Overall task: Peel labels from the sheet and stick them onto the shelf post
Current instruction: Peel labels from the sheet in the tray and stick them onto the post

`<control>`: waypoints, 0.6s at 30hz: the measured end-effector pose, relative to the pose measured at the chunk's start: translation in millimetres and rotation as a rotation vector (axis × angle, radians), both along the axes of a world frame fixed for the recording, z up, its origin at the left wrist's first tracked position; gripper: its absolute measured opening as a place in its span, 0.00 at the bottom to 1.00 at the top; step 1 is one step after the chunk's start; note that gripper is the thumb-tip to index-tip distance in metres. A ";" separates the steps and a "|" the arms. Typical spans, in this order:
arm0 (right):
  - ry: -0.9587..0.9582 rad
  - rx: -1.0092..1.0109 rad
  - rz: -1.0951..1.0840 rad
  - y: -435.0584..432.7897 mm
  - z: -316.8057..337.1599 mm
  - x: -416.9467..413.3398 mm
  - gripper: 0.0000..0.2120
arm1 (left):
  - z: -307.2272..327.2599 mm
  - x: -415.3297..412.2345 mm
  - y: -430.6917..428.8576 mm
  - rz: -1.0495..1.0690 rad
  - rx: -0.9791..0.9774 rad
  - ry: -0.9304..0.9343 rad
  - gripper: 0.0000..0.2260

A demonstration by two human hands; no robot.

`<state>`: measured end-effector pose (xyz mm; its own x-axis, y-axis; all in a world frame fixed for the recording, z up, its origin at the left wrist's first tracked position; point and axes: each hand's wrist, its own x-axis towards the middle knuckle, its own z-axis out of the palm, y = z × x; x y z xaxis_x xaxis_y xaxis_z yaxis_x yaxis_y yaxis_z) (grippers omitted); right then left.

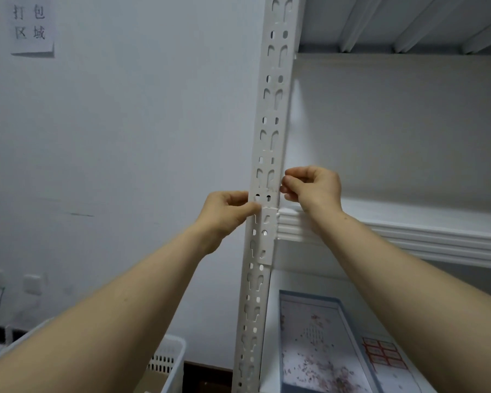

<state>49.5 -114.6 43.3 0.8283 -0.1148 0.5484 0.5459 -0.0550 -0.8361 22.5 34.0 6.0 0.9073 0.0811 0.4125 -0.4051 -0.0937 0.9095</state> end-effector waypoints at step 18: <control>-0.011 0.000 0.015 0.3 -6.3 13.2 0.10 | 14.4 -3.3 -3.7 0.090 0.152 0.004 0.02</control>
